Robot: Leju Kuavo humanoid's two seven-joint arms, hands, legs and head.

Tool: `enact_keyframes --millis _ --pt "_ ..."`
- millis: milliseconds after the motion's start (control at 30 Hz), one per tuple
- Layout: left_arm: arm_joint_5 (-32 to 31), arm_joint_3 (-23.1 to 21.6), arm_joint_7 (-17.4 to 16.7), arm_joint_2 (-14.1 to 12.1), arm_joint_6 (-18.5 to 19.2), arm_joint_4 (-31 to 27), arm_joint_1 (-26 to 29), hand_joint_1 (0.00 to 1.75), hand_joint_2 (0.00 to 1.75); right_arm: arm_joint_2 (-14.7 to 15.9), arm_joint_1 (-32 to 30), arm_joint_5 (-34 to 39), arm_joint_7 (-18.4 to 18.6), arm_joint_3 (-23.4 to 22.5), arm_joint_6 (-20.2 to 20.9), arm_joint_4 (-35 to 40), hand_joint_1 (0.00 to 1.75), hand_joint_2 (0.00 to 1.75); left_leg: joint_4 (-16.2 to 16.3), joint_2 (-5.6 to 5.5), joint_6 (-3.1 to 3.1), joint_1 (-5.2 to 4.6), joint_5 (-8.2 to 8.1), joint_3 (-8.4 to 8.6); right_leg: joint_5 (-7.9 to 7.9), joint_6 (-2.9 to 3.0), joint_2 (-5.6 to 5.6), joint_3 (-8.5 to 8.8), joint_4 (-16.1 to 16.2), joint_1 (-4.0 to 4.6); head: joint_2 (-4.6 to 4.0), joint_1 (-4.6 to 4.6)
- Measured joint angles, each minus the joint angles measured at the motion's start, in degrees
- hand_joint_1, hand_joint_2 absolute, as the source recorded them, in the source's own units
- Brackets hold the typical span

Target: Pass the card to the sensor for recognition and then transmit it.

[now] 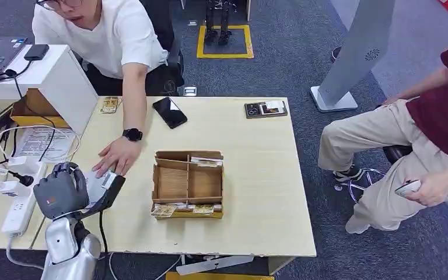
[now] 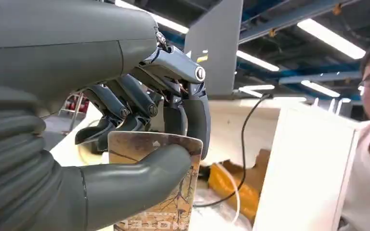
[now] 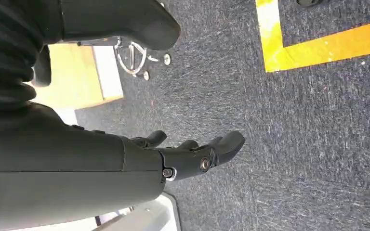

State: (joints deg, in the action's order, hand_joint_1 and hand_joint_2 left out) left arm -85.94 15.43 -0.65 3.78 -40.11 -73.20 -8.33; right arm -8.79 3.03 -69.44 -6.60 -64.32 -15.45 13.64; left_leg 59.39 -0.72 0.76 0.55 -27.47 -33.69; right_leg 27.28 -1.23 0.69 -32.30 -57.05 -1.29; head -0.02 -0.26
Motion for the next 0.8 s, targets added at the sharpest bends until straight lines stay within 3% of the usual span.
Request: enact_keyframes --millis 367,800 --pt "0.9 0.0 -3.7 -0.7 0.0 4.4 0.2 1.75 1.75 0.3 0.0 1.7 -0.1 0.5 -0.4 -0.1 0.00 1.75 0.0 0.01 0.00 0.00 0.00 0.01 0.00 0.00 0.00 -0.01 0.0 0.00 0.00 0.00" --pt "2.2 -0.4 -3.0 -0.9 0.0 8.0 0.5 1.75 1.75 0.6 -0.1 2.7 0.1 2.0 -0.1 -0.1 0.00 1.75 0.0 0.01 0.00 0.00 0.00 0.01 0.00 0.00 0.00 0.00 0.0 0.00 0.00 0.00"
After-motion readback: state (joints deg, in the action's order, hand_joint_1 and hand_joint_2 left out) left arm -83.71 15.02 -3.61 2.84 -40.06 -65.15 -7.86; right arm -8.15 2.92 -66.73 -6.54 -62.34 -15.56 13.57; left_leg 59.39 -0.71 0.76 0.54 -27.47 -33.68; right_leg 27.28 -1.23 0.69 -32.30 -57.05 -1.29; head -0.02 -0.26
